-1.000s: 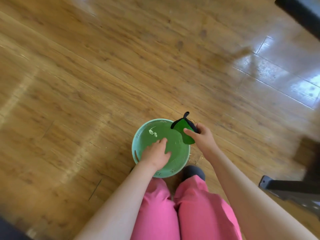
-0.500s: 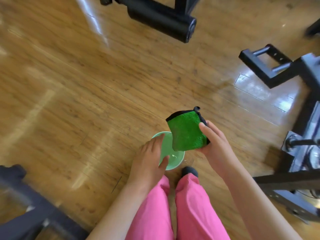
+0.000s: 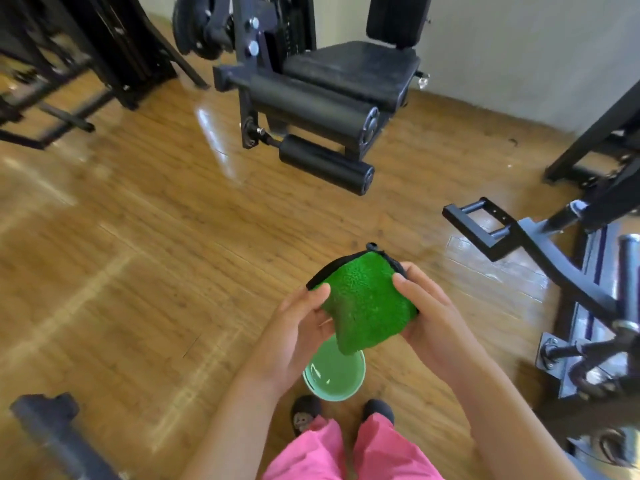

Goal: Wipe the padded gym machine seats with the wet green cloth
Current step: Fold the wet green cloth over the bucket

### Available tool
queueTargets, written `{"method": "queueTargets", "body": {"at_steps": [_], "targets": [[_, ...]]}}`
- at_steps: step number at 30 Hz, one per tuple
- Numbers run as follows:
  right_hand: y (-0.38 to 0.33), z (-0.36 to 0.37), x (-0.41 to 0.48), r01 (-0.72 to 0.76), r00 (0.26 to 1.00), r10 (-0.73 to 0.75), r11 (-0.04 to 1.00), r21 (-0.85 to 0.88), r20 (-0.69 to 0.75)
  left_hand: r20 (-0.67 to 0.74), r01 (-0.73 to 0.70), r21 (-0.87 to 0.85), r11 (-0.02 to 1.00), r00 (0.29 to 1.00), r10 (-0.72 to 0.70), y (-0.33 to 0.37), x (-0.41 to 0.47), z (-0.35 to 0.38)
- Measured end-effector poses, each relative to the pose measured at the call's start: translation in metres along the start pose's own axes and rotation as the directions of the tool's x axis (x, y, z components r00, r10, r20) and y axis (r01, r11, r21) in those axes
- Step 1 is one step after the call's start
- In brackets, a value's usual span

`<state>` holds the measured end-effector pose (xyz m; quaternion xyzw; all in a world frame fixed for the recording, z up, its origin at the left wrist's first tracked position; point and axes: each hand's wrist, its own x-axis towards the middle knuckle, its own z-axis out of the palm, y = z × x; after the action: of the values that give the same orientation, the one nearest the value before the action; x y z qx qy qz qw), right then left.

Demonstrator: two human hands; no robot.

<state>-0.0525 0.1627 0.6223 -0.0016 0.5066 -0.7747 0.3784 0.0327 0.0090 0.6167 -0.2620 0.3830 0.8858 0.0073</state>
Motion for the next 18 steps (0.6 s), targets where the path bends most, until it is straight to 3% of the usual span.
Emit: {"method": "queueTargets", "body": {"at_steps": [4,11,15,18], "targets": [[-0.013,0.005,-0.002,0.064,0.996,-0.071,0.991,-0.116,-0.054,-0.024,-0.023,0.111,0.994,0.999,0.025,0.011,-0.002,0.016],[-0.02,0.005,0.004,0.196,0.936,-0.271,0.932,-0.305,-0.225,-0.075,-0.085,0.094,0.992,0.993,0.092,0.023,0.0,0.022],[-0.02,0.002,0.0,0.239,0.908,-0.39,0.783,-0.575,-0.155,-0.078,-0.115,0.085,0.99,0.99,0.121,0.026,-0.004,0.026],[-0.019,0.006,-0.008,0.241,0.936,-0.352,0.692,-0.68,-0.027,-0.06,-0.154,0.162,0.975,0.984,0.165,0.028,-0.008,0.027]]}}
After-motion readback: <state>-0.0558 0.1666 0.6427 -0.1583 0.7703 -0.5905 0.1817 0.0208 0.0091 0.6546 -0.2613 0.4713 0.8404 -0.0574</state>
